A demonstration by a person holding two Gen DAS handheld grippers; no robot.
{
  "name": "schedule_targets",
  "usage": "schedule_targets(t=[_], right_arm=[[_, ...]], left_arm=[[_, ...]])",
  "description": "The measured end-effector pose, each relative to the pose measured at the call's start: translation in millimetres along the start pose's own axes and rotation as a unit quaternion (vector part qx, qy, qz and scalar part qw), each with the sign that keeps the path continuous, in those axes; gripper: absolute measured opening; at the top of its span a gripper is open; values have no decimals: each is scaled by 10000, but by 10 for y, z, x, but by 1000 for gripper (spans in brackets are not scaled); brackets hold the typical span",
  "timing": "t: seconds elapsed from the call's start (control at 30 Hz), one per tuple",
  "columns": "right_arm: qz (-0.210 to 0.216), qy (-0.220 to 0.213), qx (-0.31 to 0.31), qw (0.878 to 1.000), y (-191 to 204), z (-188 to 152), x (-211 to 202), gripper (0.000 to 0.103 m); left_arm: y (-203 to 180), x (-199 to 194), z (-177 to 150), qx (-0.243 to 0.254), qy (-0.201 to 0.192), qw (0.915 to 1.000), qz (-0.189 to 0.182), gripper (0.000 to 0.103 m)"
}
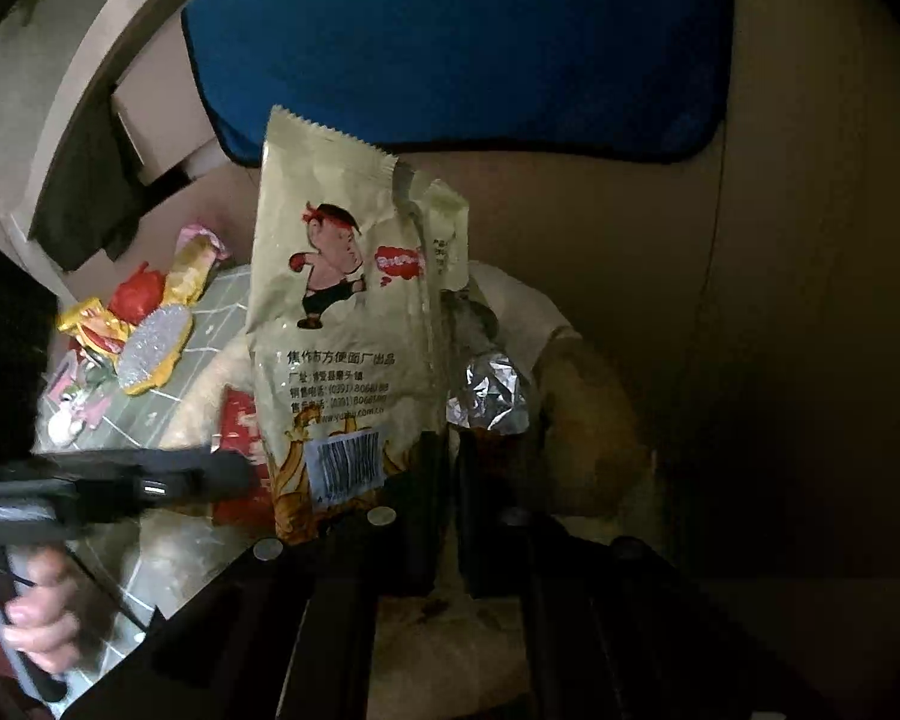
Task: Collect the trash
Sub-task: 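Carry the cup and snack bag over the bin and open both tools, then return both tools to the pile, left toward the yellow wrapper, right toward the red bag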
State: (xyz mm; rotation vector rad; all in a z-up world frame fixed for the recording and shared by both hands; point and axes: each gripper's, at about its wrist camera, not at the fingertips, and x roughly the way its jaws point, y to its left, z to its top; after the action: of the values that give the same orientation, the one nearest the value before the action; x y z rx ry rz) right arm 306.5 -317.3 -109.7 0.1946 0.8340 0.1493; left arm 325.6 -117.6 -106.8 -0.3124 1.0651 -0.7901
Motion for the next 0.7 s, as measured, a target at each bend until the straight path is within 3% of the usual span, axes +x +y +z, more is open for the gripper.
schedule_targets(t=[0.07, 0.23, 0.37, 0.6, 0.7], right_arm=[[-86, -14, -36, 10000, 33, -4, 10, 7], [-340, -22, -152, 9993, 152, -53, -9, 26], [-397, -180, -167, 9989, 220, -68, -142, 30], [-269, -768, 149, 9966, 315, 57, -469, 51], [59, -814, 52, 9966, 525, 128, -503, 51]], left_arm=[[17, -145, -27, -41, -61, 10000, 8, 39], [36, -527, -143, -97, -497, 9981, 355, 40], [64, -895, -191, -11, -879, 9930, 794, 40], [368, -1607, -251, -38, -1892, 9720, 1392, 41], [682, -1884, -199, -259, -2249, 9603, 1629, 41]])
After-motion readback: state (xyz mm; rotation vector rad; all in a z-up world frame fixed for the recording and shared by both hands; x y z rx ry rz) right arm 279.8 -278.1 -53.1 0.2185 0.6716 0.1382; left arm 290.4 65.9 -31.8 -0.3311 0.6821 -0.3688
